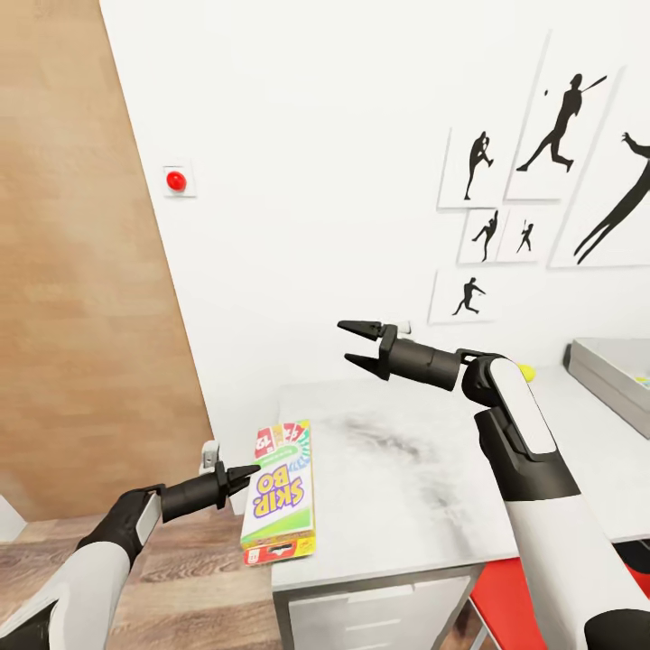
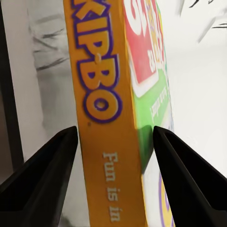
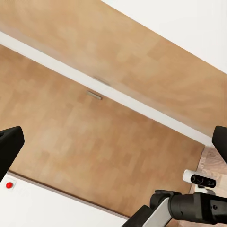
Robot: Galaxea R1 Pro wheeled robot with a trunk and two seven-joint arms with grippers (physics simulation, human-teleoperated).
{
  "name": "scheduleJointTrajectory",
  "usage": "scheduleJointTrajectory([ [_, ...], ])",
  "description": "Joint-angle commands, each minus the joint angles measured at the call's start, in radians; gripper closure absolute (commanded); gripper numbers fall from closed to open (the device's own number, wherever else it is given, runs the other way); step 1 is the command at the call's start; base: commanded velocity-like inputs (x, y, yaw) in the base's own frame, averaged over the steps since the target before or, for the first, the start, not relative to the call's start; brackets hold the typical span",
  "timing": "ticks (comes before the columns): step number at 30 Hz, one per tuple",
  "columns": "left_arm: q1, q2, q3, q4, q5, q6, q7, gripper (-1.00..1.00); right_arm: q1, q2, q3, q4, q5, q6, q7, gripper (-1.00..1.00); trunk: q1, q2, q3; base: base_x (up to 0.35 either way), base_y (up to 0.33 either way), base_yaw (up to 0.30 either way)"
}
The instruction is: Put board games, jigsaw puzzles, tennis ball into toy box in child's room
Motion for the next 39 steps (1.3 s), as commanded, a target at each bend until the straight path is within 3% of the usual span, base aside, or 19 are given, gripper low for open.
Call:
scheduleJointTrajectory([
  [1, -0.001, -0.001, 0.007, 0.000, -0.012, 0.008, -0.006, 1.00, -0.001, -0.001, 0.001, 0.000, -0.010, 0.000, -0.011, -1.00, -0.004, 0.007, 0.002, 0.000, 0.000, 0.000],
  [5, -0.001, 0.000, 0.004, -0.002, -0.012, 0.009, -0.011, 1.00, -0.001, -0.001, 0.000, 0.001, -0.008, 0.000, -0.012, -1.00, -0.019, 0.035, 0.015, 0.000, 0.000, 0.000],
  [10, -0.001, 0.004, -0.007, -0.012, -0.017, 0.034, -0.090, 1.00, -0.001, -0.001, 0.000, 0.002, -0.004, 0.000, -0.013, -1.00, -0.031, 0.056, 0.024, 0.000, 0.000, 0.000],
  [17, -0.001, 0.033, -0.017, -0.016, -0.017, 0.045, -0.161, 1.00, -0.001, -0.001, -0.003, 0.007, -0.005, -0.001, -0.041, -1.00, -0.042, 0.077, 0.033, 0.000, 0.000, 0.000],
  [39, -0.003, 0.039, -0.015, -0.016, -0.018, 0.074, -0.167, 1.00, 0.014, -0.003, -0.016, 0.010, -0.014, 0.007, -0.037, -1.00, -0.127, 0.231, 0.102, -0.052, 0.000, 0.000],
])
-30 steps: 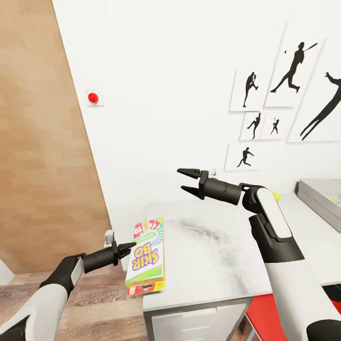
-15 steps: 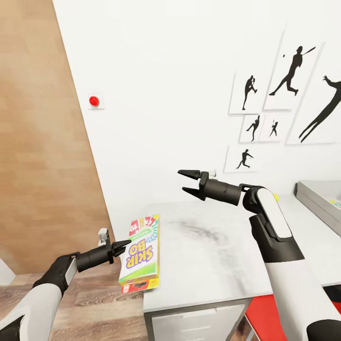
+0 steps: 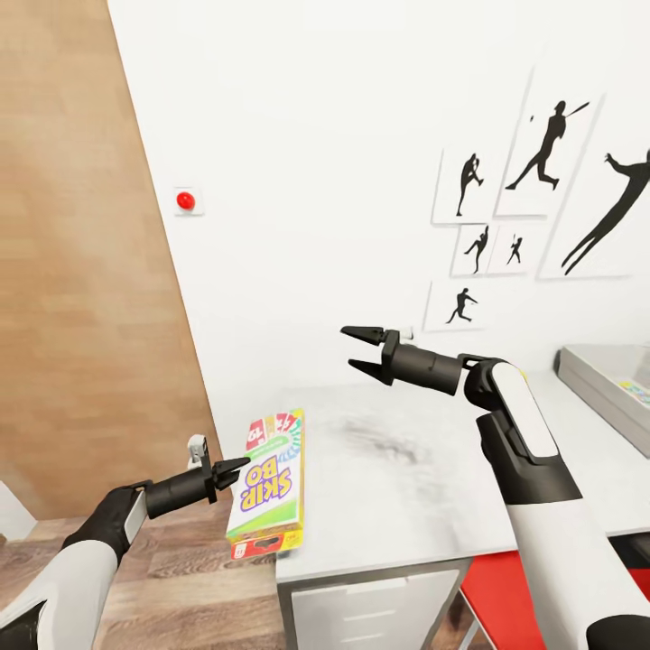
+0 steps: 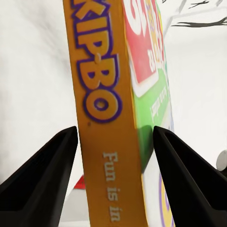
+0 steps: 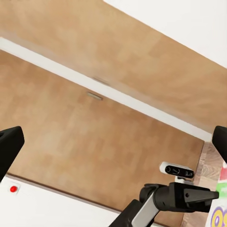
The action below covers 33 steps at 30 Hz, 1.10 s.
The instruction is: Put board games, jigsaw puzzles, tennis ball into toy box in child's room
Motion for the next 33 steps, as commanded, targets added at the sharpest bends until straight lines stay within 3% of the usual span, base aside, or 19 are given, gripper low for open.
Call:
scheduleJointTrajectory([
  [1, -0.001, -0.001, 0.006, 0.000, -0.011, 0.009, -0.007, 1.00, -0.001, -0.001, 0.000, -0.001, -0.010, 0.000, -0.010, -1.00, -0.004, 0.006, 0.002, -0.002, 0.000, 0.000],
  [11, -0.004, 0.000, -0.044, 0.000, -0.011, 0.009, -0.007, 1.00, 0.004, 0.000, -0.011, 0.003, -0.008, -0.001, -0.006, -1.00, -0.042, 0.076, 0.033, 0.000, 0.000, 0.000],
  [33, -0.006, 0.027, -0.046, 0.000, -0.010, 0.013, -0.008, 1.00, 0.004, 0.000, -0.012, 0.005, -0.005, -0.002, -0.006, -1.00, -0.127, 0.230, 0.102, -0.046, 0.000, 0.000],
])
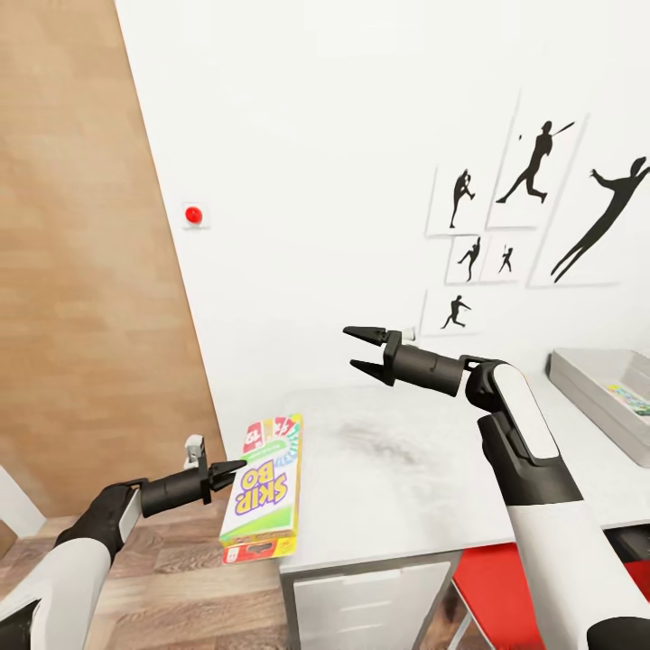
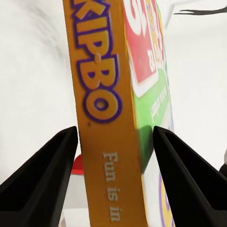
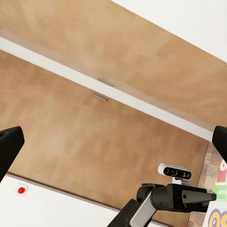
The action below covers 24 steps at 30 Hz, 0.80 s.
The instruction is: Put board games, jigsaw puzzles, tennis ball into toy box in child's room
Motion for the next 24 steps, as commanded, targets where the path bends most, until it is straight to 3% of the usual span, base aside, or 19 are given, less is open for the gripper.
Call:
scheduleJointTrajectory([
  [1, -0.001, 0.000, 0.006, 0.000, -0.011, 0.009, -0.007, 1.00, -0.001, -0.001, 0.001, -0.001, -0.010, 0.000, -0.010, -1.00, -0.004, 0.006, 0.002, -0.003, 0.000, 0.000],
  [15, -0.001, -0.001, 0.006, 0.000, -0.011, 0.009, -0.006, 1.00, 0.000, 0.001, 0.004, -0.001, 0.000, -0.001, -0.011, -1.00, -0.057, 0.104, 0.046, -0.006, 0.000, 0.000],
  [24, -0.002, 0.000, 0.006, 0.000, -0.011, 0.013, -0.007, 1.00, 0.000, 0.001, 0.004, 0.000, 0.002, -0.001, -0.011, -1.00, -0.092, 0.167, 0.074, -0.204, 0.027, 0.000],
])
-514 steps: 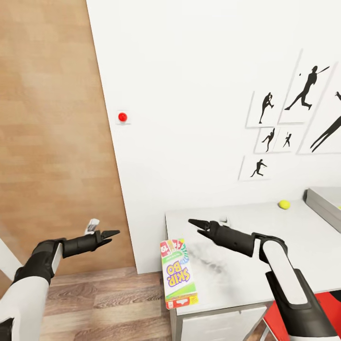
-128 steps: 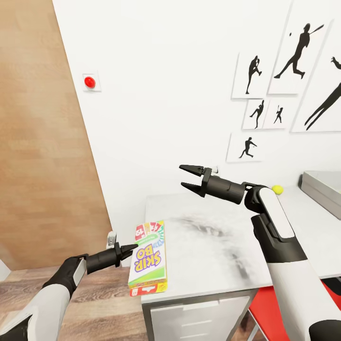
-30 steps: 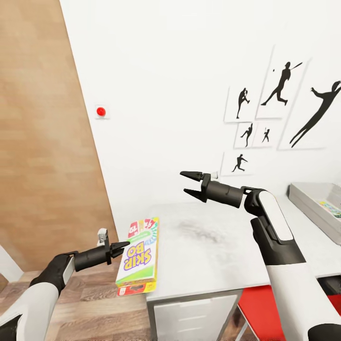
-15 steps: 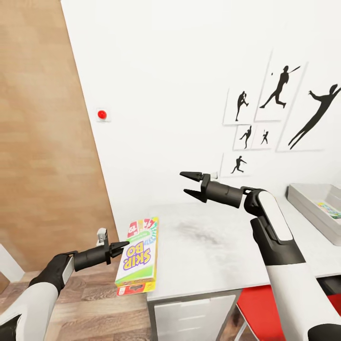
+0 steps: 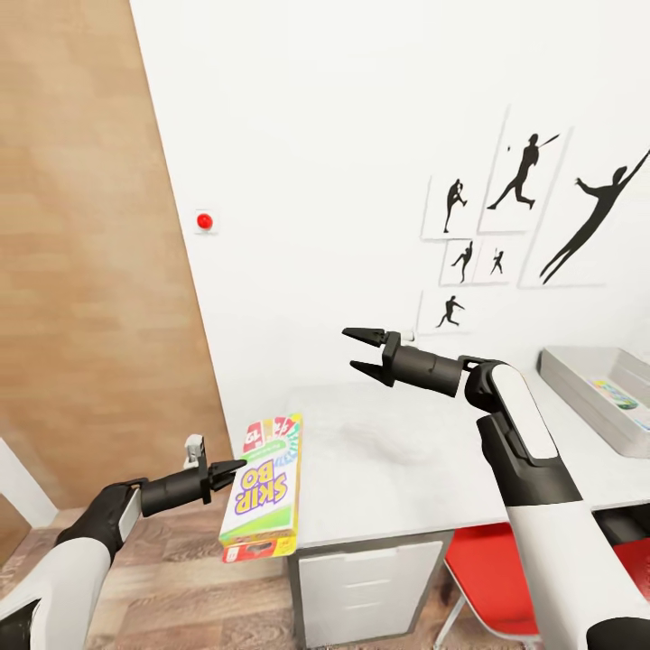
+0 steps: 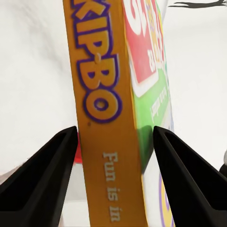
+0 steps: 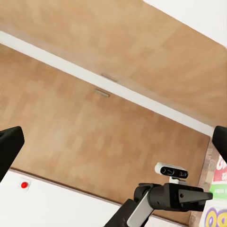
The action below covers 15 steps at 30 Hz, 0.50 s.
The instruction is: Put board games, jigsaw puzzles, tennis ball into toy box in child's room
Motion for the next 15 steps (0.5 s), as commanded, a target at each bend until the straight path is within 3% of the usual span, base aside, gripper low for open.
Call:
scheduleJointTrajectory([
  [1, -0.001, -0.001, 0.007, 0.000, -0.011, 0.010, -0.007, 1.00, -0.001, -0.001, 0.001, 0.000, -0.010, -0.001, -0.010, -1.00, -0.004, 0.006, 0.001, -0.108, 0.011, 0.000],
  [6, -0.002, 0.000, 0.007, 0.000, -0.011, 0.012, -0.007, 1.00, -0.001, -0.001, 0.006, 0.000, -0.011, -0.029, -0.010, -1.00, -0.023, 0.041, 0.019, -0.028, 0.003, -0.065],
  [15, -0.004, 0.002, 0.007, 0.000, -0.011, 0.011, -0.007, 1.00, -0.001, -0.001, 0.009, 0.001, -0.010, -0.035, -0.010, -1.00, -0.058, 0.104, 0.054, -0.003, 0.000, -0.219],
])
